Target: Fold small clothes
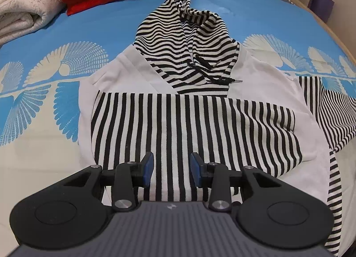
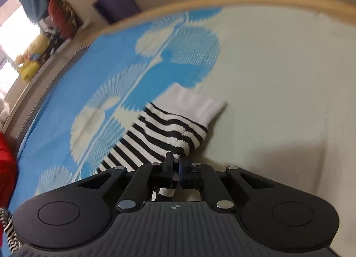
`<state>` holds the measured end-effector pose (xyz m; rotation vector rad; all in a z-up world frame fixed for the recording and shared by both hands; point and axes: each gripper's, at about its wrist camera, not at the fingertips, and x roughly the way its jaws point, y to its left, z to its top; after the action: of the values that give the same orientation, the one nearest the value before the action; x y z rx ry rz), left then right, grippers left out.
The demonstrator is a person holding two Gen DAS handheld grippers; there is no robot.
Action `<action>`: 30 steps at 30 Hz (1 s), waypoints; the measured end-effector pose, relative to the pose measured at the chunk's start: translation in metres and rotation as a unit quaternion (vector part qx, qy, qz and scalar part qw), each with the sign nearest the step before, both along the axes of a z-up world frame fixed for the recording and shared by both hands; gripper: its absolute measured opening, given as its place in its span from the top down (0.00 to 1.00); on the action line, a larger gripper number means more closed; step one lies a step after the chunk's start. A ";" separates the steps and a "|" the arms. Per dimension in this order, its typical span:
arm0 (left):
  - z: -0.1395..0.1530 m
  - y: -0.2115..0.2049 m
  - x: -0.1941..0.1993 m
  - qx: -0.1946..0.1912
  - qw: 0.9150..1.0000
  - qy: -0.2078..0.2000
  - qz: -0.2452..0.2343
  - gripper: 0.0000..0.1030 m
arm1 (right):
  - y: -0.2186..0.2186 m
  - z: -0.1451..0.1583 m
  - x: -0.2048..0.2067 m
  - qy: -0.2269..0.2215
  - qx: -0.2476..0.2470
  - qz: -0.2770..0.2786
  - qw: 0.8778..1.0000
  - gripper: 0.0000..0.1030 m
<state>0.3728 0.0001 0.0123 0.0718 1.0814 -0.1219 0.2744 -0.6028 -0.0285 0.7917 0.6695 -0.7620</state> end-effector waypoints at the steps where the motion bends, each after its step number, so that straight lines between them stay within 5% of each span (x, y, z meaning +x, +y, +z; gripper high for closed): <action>1: 0.000 0.001 0.001 -0.001 1.000 0.000 0.003 0.61 | 0.003 0.001 0.000 0.010 -0.005 -0.001 1.000 0.96; 5: 0.001 0.004 0.002 -0.005 1.000 0.001 0.013 0.61 | -0.003 -0.022 0.001 0.036 0.062 -0.004 0.997 0.87; 13: 0.005 0.021 -0.001 -0.005 1.000 -0.004 0.023 0.61 | -0.004 -0.018 0.001 0.042 0.040 -0.013 0.998 0.94; 18: 0.016 0.053 -0.001 -0.015 0.998 -0.014 0.062 0.61 | 0.032 0.023 0.019 0.050 -0.074 0.004 0.996 0.96; 21: 0.025 0.078 -0.004 -0.023 0.996 -0.024 0.087 0.61 | 0.088 0.062 0.042 0.025 -0.176 0.070 0.982 0.96; 25: 0.031 0.114 -0.006 -0.034 0.992 -0.024 0.118 0.61 | 0.202 0.109 0.061 -0.061 -0.230 0.233 0.943 0.97; 28: 0.037 0.137 -0.007 -0.053 0.988 -0.024 0.143 0.61 | 0.302 0.128 0.059 -0.133 -0.193 0.408 0.882 0.94; 30: 0.040 0.148 -0.008 -0.066 0.985 -0.023 0.155 0.61 | 0.365 0.121 0.058 -0.124 -0.096 0.538 0.828 0.85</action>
<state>0.3644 0.1486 0.0519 -0.2119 1.0241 0.0875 0.3320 -0.2379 0.0922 0.2150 0.6640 0.3111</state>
